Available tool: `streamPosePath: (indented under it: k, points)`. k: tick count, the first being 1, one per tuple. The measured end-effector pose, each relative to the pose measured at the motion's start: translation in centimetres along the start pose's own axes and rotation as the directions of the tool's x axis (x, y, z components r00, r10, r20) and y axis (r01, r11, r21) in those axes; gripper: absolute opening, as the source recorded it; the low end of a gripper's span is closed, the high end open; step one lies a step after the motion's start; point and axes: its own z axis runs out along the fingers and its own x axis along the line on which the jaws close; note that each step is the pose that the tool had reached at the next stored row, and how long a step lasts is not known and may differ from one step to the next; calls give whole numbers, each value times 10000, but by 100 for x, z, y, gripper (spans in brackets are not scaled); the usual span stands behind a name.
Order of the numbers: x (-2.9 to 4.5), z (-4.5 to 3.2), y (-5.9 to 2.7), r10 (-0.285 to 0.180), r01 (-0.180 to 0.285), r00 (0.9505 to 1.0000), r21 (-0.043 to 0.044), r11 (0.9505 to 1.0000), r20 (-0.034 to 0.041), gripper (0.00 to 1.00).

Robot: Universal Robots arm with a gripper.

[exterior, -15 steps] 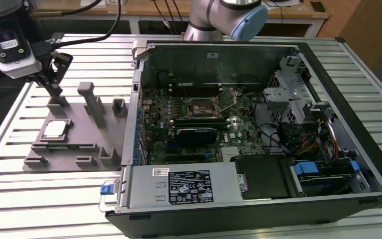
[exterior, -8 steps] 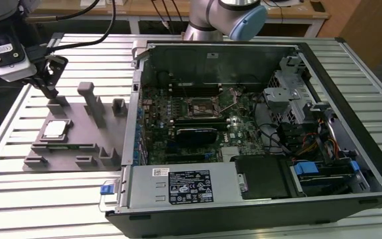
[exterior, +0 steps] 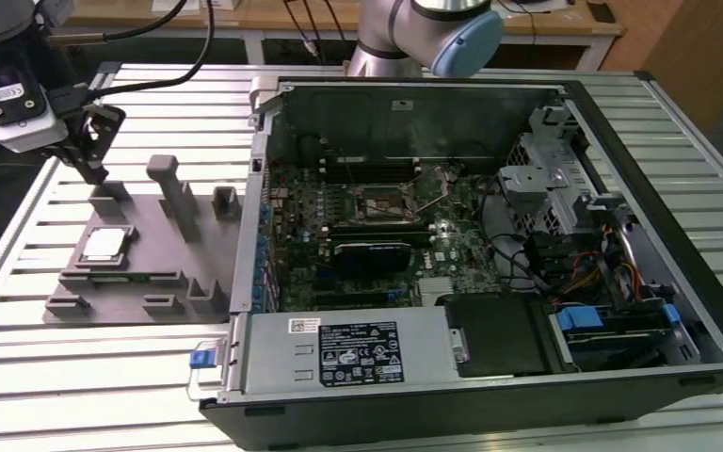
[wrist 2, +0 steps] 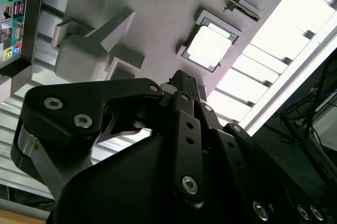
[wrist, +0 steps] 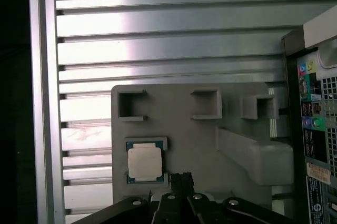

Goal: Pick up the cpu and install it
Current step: 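Reach for the cpu, then pick up the cpu and move it towards the insertion slot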

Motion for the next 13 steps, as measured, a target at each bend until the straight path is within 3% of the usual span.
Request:
streamPosePath:
  k: [13]
  points:
    - [24, 15, -4, -3, 3, 10000, 1, 10000, 2, 11]
